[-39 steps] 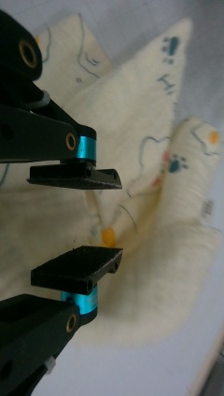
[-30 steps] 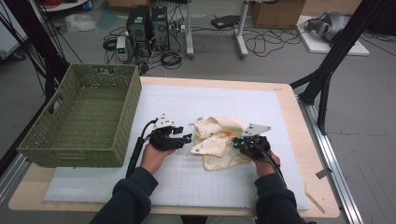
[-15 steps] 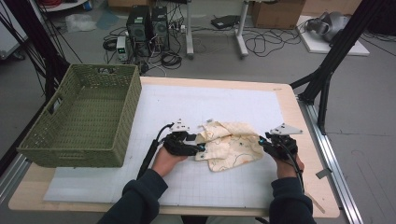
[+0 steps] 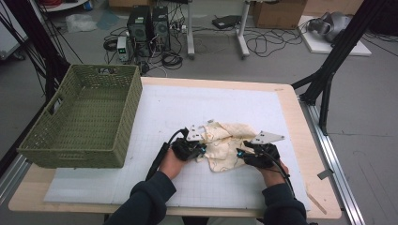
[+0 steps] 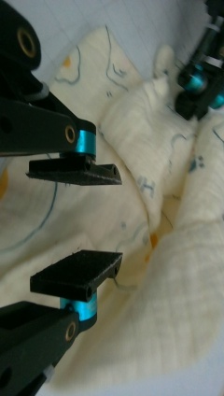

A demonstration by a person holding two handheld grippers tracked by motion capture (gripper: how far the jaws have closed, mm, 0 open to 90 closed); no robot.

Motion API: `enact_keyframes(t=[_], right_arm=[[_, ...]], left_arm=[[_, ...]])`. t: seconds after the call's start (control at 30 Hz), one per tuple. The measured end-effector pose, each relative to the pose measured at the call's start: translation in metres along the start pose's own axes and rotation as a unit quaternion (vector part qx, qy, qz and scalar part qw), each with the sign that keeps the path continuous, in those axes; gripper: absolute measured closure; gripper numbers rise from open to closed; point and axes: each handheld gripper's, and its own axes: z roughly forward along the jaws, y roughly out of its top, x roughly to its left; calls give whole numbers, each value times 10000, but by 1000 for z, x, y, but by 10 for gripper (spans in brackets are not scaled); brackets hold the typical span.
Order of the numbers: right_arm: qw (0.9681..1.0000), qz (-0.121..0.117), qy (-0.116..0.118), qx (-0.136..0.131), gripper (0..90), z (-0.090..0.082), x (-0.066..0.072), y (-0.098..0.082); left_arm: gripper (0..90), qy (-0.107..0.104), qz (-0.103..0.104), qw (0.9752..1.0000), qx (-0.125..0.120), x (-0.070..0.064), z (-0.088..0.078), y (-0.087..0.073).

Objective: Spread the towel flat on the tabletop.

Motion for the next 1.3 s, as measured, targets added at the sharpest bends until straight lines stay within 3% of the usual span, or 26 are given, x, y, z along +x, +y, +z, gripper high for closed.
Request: enact_keyframes(t=[0.17, 0.27, 0.4, 0.47, 0.53, 0.63, 0.67, 0.7, 0.73, 0.9, 1.0, 1.03, 1.07, 1.1, 1.17, 1.2, 1.23, 1.27, 1.3], right_arm=[[9981, -148, 503, 337, 529, 21, 14, -2], [9975, -142, 588, 356, 608, 24, 16, -1], [9956, -241, 826, 384, 847, 24, 20, 0], [9947, -304, 895, 408, 868, 23, 25, 1], [9918, -308, 1161, 426, 869, 23, 29, 1], [9868, -456, 1484, 466, 869, 22, 39, 2], [9823, -530, 1730, 482, 868, 22, 47, 3], [9823, -530, 1730, 482, 868, 22, 47, 3], [9803, -557, 1832, 485, 868, 22, 50, 3], [9639, -818, 2482, 510, 868, 20, 74, 3], [9556, -922, 2748, 526, 815, 19, 83, 4], [9550, -942, 2771, 477, 774, 18, 84, 6], [9563, -907, 2753, 387, 744, 16, 83, 8], [9603, -844, 2648, 243, 673, 14, 81, 11], [9723, -592, 2260, -53, 603, 8, 71, 20], [9857, -532, 1590, -189, 571, 5, 63, 30], [9857, -532, 1590, -189, 571, 5, 63, 30], [9896, -548, 1316, -196, 538, 6, 61, 33], [9948, -558, 838, -174, 504, 9, 59, 38]], left_arm=[[867, 152, -275, 9994, -157, 22, -22, -8], [867, 203, -464, 9983, -287, 35, -36, -12], [867, 349, -666, 9961, -468, 48, -51, -16], [867, 436, -762, 9948, -525, 54, -57, -19], [867, 423, -881, 9934, -604, 58, -60, -20], [867, 487, -927, 9921, -686, 63, -64, -20], [867, 518, -944, 9916, -709, 64, -65, -20], [867, 540, -964, 9912, -727, 66, -65, -20], [867, 579, -1002, 9905, -747, 67, -65, -21], [864, 733, -1109, 9879, -804, 72, -65, -22], [866, 742, -1045, 9896, -647, 70, -60, -23], [866, 729, -985, 9906, -604, 69, -58, -23], [867, 732, -948, 9912, -566, 68, -57, -23], [867, 732, -904, 9916, -560, 67, -56, -22], [867, 746, -910, 9913, -590, 66, -55, -22], [866, 761, -909, 9912, -593, 66, -55, -22], [866, 756, -912, 9911, -606, 66, -55, -22], [866, 758, -931, 9909, -602, 67, -55, -22], [866, 768, -944, 9907, -614, 67, -55, -22]])
